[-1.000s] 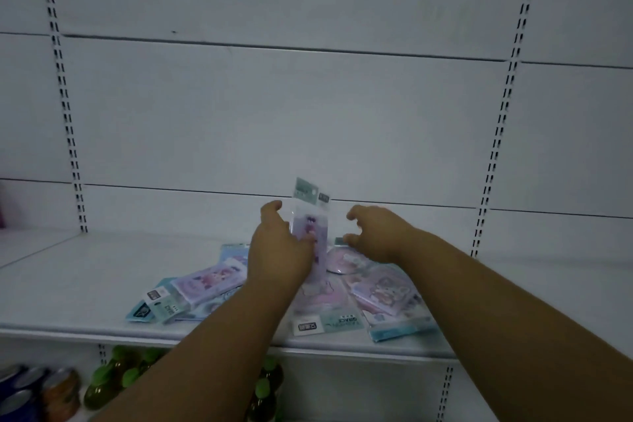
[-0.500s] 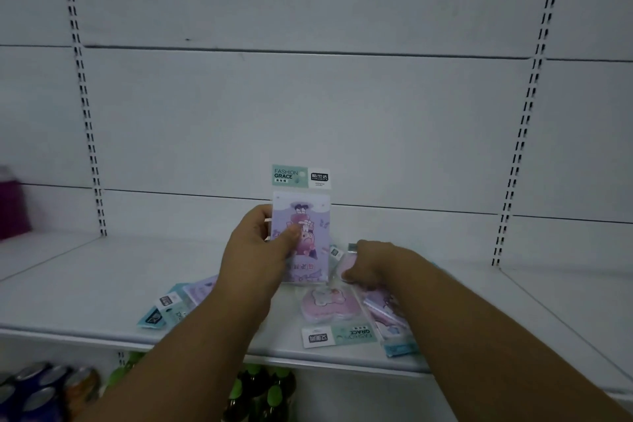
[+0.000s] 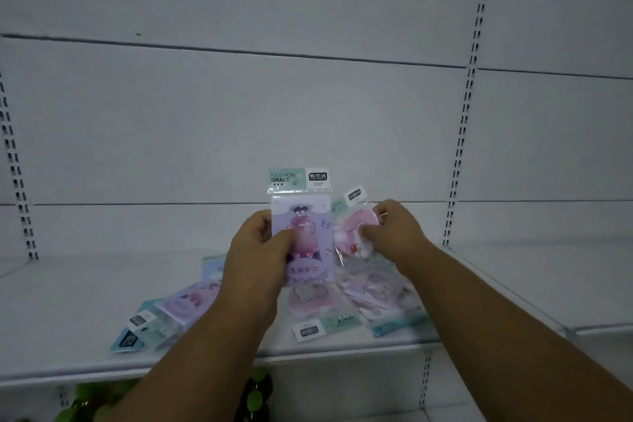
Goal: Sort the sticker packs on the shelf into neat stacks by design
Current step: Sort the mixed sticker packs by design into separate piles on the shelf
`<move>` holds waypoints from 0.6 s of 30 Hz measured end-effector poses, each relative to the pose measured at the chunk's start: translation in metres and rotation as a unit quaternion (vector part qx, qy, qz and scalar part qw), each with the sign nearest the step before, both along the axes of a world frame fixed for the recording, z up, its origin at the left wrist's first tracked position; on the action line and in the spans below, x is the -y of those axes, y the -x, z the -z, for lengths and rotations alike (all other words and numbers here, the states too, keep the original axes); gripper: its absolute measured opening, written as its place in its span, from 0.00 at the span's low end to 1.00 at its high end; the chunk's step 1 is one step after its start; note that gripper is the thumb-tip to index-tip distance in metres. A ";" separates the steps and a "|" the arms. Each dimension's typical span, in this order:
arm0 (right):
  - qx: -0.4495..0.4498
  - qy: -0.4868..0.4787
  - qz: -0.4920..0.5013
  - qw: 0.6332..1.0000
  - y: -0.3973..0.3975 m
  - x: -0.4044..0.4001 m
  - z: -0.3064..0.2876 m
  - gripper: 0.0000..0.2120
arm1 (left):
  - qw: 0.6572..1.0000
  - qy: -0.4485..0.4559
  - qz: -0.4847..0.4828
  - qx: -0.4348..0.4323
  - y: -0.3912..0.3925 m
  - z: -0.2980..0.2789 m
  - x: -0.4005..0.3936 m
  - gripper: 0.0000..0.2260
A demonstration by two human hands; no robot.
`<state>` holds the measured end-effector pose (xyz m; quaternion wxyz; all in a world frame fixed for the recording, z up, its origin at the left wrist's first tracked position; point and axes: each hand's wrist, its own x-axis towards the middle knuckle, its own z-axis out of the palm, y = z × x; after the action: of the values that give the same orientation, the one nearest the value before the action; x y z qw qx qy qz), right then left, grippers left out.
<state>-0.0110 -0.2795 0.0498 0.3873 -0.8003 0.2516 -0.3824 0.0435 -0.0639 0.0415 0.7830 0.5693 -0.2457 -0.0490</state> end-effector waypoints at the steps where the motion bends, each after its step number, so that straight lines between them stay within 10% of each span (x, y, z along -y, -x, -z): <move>1: 0.033 -0.046 0.005 0.998 0.015 0.001 0.000 0.08 | 1.000 0.000 0.008 -0.003 0.005 0.002 0.006 0.07; 18: 0.200 -0.105 0.081 0.971 0.317 0.179 -0.016 0.09 | 0.994 -0.066 0.086 0.005 0.210 0.010 0.253 0.06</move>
<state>-0.3283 -0.4590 0.0662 0.4794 -0.6390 0.2718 -0.5366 -0.1665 -0.3172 0.0316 0.7354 0.5968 -0.2936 -0.1297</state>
